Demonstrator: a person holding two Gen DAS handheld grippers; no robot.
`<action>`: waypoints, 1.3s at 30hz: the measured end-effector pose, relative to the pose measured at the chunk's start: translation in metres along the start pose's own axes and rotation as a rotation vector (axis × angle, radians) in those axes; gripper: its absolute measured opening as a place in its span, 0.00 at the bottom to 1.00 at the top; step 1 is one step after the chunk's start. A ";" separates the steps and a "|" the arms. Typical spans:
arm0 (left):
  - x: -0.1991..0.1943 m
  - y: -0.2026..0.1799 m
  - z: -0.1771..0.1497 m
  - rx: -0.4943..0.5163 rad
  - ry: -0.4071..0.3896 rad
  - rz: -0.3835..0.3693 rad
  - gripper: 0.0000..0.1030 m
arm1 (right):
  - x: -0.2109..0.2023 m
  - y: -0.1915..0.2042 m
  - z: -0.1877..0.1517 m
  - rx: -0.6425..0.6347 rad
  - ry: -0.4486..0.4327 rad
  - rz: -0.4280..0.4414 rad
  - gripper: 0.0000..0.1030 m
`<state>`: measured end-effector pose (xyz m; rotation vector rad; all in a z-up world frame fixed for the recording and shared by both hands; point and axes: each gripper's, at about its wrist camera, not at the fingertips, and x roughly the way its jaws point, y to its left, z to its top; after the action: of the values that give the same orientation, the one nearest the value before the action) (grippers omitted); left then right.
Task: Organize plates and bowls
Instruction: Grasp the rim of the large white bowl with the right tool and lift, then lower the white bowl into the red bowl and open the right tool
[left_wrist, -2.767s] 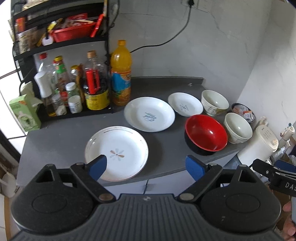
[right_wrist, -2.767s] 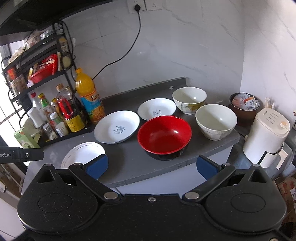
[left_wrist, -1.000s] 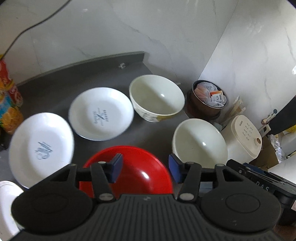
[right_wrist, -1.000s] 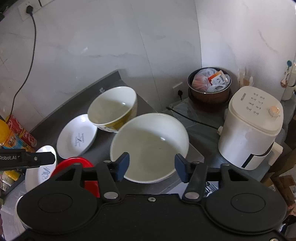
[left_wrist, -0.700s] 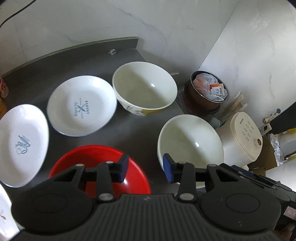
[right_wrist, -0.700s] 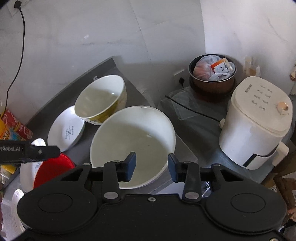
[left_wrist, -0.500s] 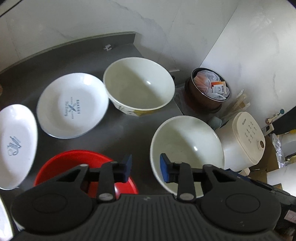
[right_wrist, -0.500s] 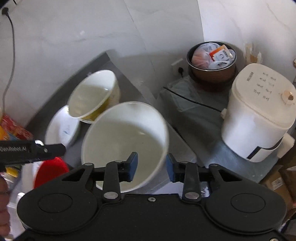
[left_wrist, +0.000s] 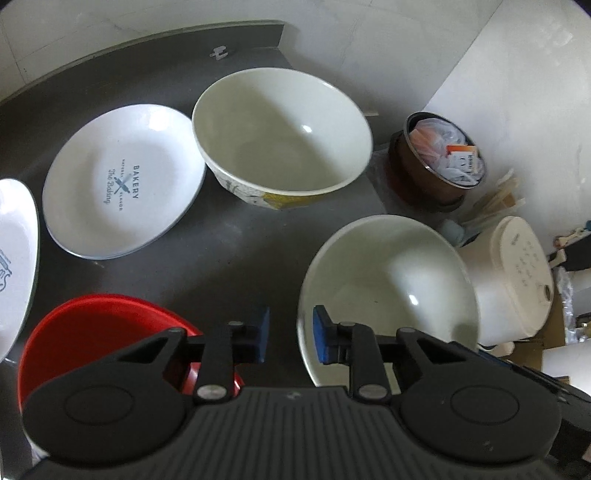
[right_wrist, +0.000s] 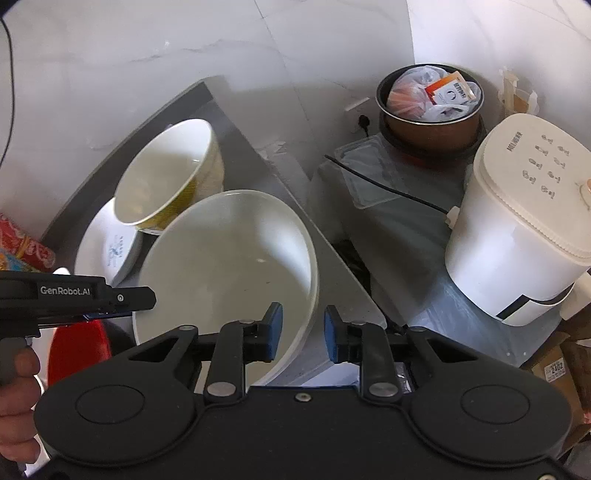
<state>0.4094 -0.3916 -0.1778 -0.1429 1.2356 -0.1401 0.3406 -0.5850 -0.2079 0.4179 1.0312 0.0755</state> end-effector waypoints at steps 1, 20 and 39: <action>0.003 0.000 0.001 -0.005 -0.002 -0.005 0.18 | 0.002 0.000 0.000 0.006 0.002 0.001 0.21; -0.044 0.008 0.006 0.050 -0.078 -0.123 0.03 | -0.048 0.039 -0.010 0.017 -0.164 -0.051 0.12; -0.122 0.102 -0.002 0.034 -0.163 -0.159 0.03 | -0.082 0.138 -0.033 -0.055 -0.250 -0.042 0.12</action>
<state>0.3713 -0.2691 -0.0844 -0.2194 1.0584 -0.2820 0.2880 -0.4695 -0.1042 0.3457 0.7888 0.0138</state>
